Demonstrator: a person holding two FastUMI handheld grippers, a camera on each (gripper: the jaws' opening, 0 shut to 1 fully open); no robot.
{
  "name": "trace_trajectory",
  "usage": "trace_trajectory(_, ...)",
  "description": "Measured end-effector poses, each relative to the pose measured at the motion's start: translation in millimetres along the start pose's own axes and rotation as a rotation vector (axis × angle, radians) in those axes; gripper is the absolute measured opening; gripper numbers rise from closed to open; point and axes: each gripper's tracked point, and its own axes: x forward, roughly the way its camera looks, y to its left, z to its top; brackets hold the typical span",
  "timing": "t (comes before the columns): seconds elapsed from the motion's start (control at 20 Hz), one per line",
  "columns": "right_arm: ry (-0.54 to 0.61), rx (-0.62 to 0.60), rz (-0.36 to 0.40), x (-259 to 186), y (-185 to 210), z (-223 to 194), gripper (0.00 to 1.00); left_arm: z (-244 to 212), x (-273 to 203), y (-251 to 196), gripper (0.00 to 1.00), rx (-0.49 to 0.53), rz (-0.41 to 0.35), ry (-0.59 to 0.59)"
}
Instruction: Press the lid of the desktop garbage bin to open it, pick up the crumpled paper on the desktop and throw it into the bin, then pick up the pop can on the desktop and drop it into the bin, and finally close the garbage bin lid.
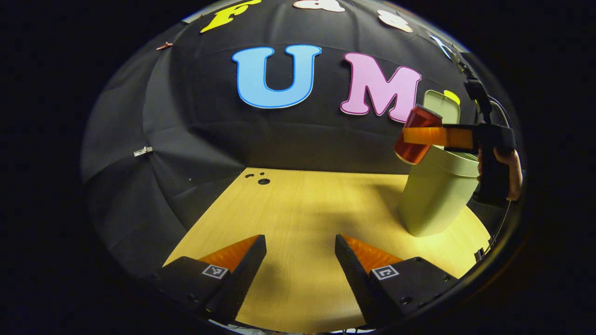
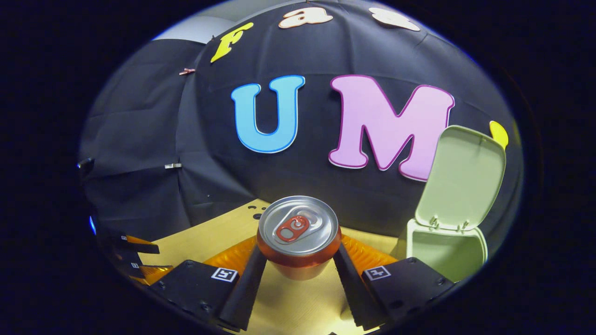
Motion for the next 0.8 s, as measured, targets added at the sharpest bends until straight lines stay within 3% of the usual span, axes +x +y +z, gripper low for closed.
trace_trajectory(0.35,-0.069,0.042,-0.125,-34.4,-61.0,34.0,0.83,2.8,5.2,-16.7,0.96,-0.003,-0.033,-0.003)
trace_trajectory(0.8,-0.073,0.061,-0.314,-71.3,-152.9,27.8,0.83,14.2,18.8,-40.6,0.96,-0.013,-0.067,-0.012)
